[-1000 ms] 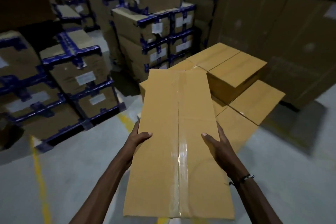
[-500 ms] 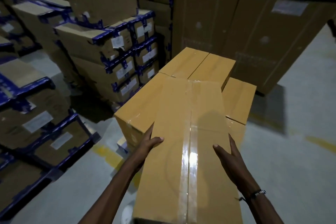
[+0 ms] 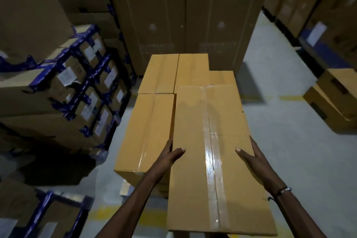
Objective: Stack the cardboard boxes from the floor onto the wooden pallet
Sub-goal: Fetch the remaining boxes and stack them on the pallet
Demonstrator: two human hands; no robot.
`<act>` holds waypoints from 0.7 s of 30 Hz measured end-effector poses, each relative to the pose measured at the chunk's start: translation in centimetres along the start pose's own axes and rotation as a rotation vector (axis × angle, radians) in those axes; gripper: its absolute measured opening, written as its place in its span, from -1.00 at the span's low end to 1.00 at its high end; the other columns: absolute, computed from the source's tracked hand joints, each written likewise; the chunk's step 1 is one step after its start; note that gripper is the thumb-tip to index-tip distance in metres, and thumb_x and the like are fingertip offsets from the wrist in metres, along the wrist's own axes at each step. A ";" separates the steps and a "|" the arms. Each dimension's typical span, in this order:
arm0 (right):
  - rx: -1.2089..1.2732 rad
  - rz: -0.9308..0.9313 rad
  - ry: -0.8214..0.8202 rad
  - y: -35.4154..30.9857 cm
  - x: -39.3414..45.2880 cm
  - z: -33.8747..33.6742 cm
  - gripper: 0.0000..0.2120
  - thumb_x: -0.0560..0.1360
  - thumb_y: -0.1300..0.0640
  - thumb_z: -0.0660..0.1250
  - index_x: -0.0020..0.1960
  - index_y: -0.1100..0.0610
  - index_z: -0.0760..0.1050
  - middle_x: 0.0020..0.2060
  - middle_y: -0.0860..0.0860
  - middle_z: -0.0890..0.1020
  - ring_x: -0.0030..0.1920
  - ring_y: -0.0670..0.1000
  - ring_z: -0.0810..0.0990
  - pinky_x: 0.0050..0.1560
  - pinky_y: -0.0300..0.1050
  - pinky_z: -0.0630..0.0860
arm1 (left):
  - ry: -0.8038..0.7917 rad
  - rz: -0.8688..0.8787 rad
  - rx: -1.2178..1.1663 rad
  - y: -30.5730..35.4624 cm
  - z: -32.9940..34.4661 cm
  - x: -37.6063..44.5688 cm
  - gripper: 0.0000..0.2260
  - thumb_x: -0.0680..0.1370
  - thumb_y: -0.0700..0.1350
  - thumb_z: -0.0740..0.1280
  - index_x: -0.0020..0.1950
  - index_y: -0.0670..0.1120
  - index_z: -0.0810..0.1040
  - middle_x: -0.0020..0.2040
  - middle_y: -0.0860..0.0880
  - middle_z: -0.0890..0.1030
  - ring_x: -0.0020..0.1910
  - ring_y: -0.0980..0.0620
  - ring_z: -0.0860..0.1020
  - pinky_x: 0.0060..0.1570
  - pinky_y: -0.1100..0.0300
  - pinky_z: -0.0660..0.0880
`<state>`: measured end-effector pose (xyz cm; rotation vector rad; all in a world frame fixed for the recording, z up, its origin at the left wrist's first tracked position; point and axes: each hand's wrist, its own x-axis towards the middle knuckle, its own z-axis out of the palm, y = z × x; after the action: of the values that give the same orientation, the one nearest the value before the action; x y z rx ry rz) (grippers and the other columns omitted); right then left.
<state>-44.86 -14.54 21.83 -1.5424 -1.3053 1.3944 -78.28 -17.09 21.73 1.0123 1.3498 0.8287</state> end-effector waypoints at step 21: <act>0.045 0.176 -0.107 3.6 15.8 3.8 -0.14 0.57 -0.05 0.43 0.66 -0.23 -0.06 0.67 -0.07 0.00 0.63 0.12 0.07 0.51 0.16 0.20 | 0.064 -0.194 0.073 -3.4 -4.0 15.5 -0.21 0.45 0.13 0.48 0.62 0.18 0.22 0.48 0.03 0.48 0.37 0.04 0.51 0.44 -0.06 0.45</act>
<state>-48.93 -0.96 13.05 -1.6032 -1.2154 1.6240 -81.37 -3.57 12.98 0.9003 1.5157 0.6745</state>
